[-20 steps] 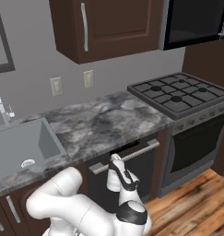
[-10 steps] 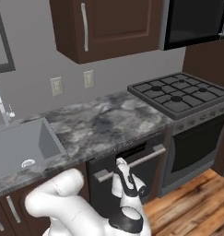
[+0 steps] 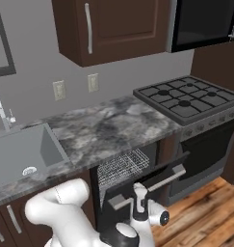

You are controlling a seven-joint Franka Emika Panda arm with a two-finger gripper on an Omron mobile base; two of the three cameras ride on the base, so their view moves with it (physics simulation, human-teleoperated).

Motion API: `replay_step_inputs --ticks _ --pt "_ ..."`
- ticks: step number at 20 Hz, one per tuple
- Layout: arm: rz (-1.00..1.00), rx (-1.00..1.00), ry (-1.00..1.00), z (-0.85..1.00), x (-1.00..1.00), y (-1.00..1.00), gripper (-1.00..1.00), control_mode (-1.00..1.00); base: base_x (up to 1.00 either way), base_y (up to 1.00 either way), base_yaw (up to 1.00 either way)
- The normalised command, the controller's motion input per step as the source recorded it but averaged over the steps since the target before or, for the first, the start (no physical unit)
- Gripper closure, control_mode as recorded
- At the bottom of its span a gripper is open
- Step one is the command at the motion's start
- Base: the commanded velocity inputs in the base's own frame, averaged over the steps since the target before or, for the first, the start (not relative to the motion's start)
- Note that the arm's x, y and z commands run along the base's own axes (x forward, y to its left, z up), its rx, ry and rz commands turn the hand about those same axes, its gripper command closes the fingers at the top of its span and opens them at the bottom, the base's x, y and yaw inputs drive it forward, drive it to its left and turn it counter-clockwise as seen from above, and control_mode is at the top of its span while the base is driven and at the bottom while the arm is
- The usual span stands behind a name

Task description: Open the dishwasher door and pull out the top rack.

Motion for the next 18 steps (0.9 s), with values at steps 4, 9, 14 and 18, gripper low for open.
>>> replay_step_inputs --ticks 4,9,14,18 --pt "0.00 -0.15 0.31 -0.73 -0.43 -0.76 1.00 -1.00 0.00 0.00 0.00" --pt "0.00 -0.20 0.37 -0.84 -0.22 -0.66 1.00 -1.00 0.00 0.00 0.00" --pt "0.00 -0.22 0.39 -0.86 -0.09 -0.68 1.00 -1.00 0.00 0.00 0.00" --pt "0.00 -0.19 0.37 -0.80 -0.06 -0.78 1.00 -1.00 0.00 0.00 0.00"
